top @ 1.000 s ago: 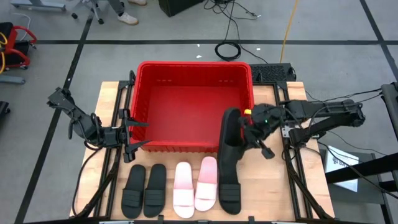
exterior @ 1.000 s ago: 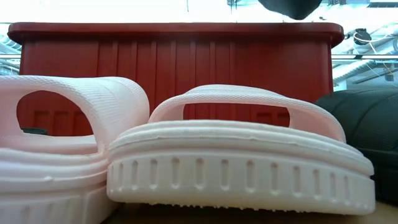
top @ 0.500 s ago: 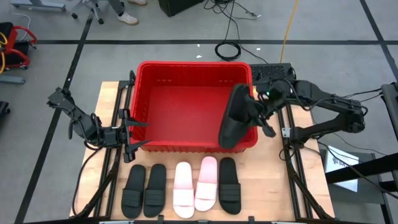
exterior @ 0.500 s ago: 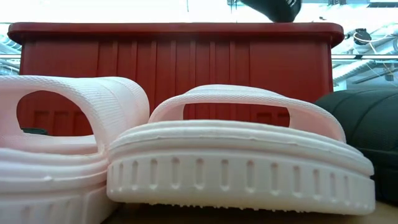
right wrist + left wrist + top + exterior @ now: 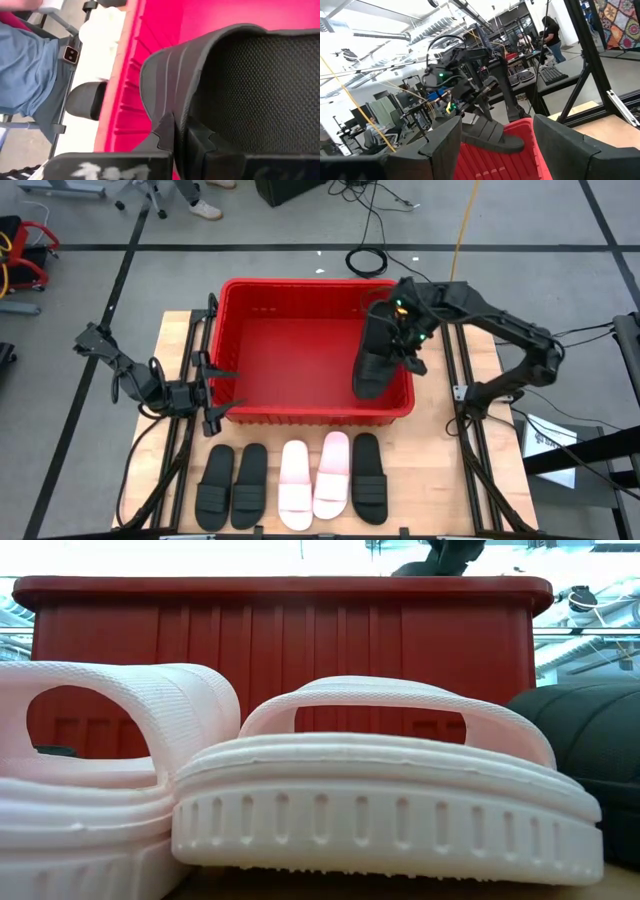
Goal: Pick and place slides into bin
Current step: Put the black slide into the red container
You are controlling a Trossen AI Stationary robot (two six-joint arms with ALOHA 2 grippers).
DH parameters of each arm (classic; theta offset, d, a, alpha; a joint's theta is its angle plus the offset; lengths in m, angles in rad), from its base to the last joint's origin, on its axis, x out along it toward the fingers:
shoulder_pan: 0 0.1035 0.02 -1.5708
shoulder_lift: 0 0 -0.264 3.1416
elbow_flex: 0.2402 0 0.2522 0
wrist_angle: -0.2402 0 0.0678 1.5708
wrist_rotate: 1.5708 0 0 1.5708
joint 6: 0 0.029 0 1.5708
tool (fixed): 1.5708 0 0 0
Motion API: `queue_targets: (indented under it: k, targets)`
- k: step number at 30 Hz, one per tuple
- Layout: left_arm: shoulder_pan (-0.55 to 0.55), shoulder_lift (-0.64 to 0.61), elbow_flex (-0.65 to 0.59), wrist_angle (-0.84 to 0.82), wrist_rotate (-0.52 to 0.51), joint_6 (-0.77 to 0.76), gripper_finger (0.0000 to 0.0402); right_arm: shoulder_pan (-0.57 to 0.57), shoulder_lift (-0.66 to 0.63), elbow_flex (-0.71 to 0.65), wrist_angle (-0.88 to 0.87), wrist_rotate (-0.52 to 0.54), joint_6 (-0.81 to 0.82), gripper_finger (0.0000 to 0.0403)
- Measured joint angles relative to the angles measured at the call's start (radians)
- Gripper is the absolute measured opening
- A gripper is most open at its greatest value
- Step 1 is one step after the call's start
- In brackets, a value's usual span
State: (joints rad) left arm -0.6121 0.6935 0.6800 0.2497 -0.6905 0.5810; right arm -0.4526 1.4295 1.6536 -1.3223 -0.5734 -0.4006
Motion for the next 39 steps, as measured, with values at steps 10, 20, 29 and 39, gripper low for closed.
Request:
queue_targets:
  k: [10, 20, 29, 39]
  targets:
    - [0.005, 0.000, 0.000, 0.000, 0.000, -0.002, 0.0253, -0.131, 0.201, 0.240, -0.236, -0.065, -0.082, 0.0006]
    - [0.005, 0.000, 0.000, -0.007, 0.000, -0.002, 0.0253, -0.166, 0.342, 0.233, -0.247, -0.139, -0.106, 0.0006]
    - [0.005, 0.000, 0.000, -0.013, 0.000, -0.001, 0.0253, -0.169, 0.358, 0.063, -0.249, -0.132, -0.147, 0.0006]
    - [0.005, 0.000, 0.000, -0.013, 0.000, -0.001, 0.0253, -0.177, 0.357, -0.076, -0.211, -0.131, -0.219, 0.0006]
